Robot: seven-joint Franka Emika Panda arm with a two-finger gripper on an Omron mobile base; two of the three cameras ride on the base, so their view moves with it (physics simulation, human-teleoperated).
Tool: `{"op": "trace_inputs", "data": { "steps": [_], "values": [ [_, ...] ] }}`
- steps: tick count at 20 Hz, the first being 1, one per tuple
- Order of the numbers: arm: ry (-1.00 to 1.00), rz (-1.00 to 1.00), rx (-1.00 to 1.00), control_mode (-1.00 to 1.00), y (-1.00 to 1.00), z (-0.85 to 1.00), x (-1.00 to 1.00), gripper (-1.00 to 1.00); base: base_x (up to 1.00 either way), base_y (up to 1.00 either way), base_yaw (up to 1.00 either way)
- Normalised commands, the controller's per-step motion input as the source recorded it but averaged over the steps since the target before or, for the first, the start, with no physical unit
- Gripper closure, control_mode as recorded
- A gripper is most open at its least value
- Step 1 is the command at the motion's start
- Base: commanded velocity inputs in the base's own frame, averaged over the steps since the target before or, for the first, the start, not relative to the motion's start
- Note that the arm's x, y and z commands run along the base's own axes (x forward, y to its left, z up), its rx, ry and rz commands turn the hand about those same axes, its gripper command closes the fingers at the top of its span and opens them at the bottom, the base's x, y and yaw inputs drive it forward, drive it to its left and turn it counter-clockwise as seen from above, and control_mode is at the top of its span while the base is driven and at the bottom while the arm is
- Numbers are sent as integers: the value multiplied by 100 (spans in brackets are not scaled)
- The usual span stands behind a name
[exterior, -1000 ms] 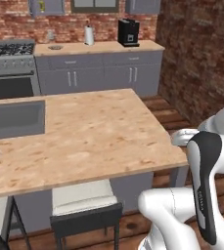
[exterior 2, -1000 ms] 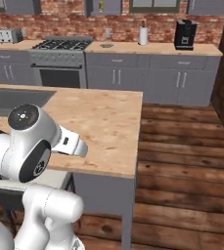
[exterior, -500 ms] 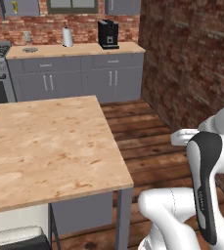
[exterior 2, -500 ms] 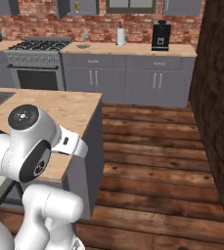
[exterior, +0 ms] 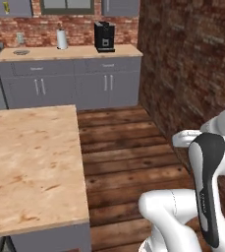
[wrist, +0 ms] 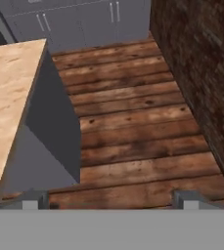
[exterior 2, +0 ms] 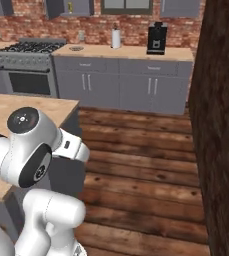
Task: Move the hot dog bun to the plate on the dining table and place the condiment next to that plate. Then navigate to the fridge and take the sausage and place it on the plate as well.
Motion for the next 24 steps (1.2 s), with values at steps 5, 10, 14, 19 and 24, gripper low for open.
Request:
{"op": "trace_inputs", "data": {
  "steps": [5, 10, 14, 19, 24],
  "values": [
    [0, 0, 0, 100, 0, 0, 0, -100, 95, -79, 25],
    [0, 0, 0, 100, 0, 0, 0, -100, 82, -89, 23],
    [0, 0, 0, 100, 0, 0, 0, -100, 100, -46, 39],
    [0, 0, 0, 100, 0, 0, 0, -100, 100, -19, 44],
    [0, 0, 0, 100, 0, 0, 0, -100, 100, -35, 39]
  ]
}}
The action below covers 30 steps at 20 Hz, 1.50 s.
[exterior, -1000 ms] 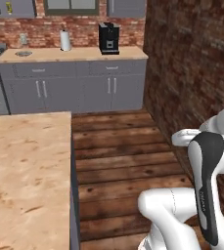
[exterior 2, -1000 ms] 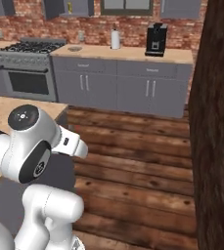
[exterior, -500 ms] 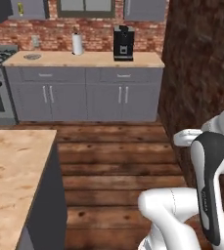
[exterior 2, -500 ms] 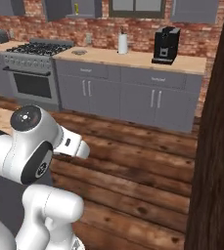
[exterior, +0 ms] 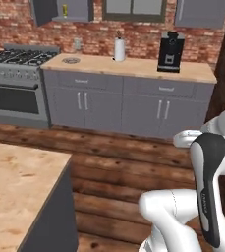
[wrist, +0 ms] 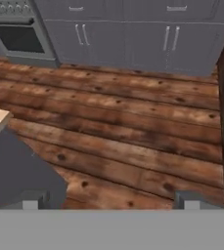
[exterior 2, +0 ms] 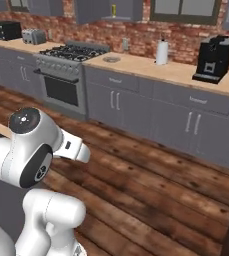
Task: Move the hot dog bun to the plate on the dining table and place the condiment next to that plate. Then navigate to the fridge and take the sausage and place it on the plate as well.
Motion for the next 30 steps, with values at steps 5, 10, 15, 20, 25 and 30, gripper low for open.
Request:
{"op": "trace_inputs", "data": {
  "steps": [5, 10, 15, 20, 25, 30],
  "values": [
    [0, 0, 0, 100, 0, 0, 0, -100, 100, -54, 33],
    [0, 0, 0, 100, 0, 0, 0, -100, 100, -51, 27],
    [0, 0, 0, 100, 0, 0, 0, -100, 100, -42, 16],
    [0, 0, 0, 100, 0, 0, 0, -100, 100, -10, 2],
    [0, 0, 0, 100, 0, 0, 0, -100, 100, 6, -1],
    [0, 0, 0, 100, 0, 0, 0, -100, 100, 47, -13]
  ]
}}
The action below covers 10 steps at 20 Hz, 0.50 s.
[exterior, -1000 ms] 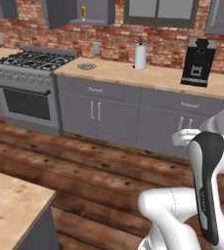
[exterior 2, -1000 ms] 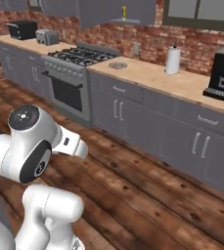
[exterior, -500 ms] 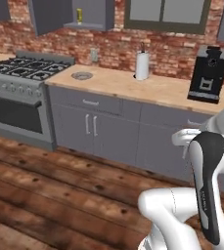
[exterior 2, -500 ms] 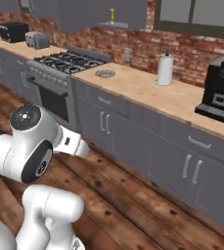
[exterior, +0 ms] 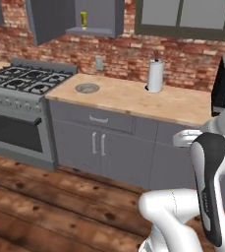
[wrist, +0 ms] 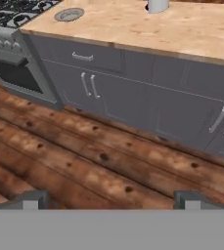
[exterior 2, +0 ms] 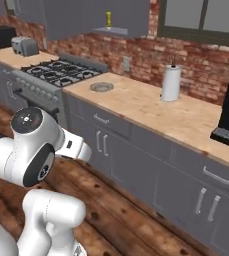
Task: Move the hot dog bun to the plate on the dining table and place the condiment next to that plate. Then navigate to the fridge and take the sausage and place it on the plate as well.
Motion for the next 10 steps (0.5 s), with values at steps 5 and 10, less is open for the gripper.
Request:
{"op": "trace_inputs", "data": {
  "steps": [5, 10],
  "values": [
    [0, 0, 0, 100, 0, 0, 0, -100, 97, 71, -21],
    [0, 0, 0, 100, 0, 0, 0, -100, 90, 68, -26]
  ]
}}
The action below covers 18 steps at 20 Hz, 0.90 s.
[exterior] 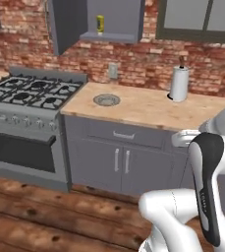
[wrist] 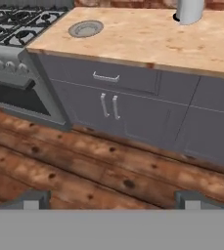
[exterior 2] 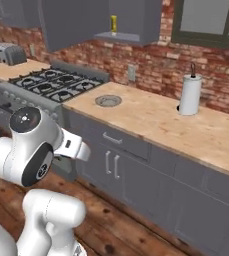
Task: Move the hot dog bun to the plate on the dining table and place the condiment next to that plate. Then navigate to the fridge and take the sausage and place it on the plate as well.
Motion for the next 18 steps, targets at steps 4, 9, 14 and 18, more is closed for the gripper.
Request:
{"op": "trace_inputs", "data": {
  "steps": [4, 9, 14, 18],
  "values": [
    [0, 0, 0, 100, 0, 0, 0, -100, 93, 61, -47],
    [0, 0, 0, 100, 0, 0, 0, -100, 91, 69, -48],
    [0, 0, 0, 100, 0, 0, 0, -100, 65, 72, -44],
    [0, 0, 0, 100, 0, 0, 0, -100, 46, 43, -22]
  ]
}}
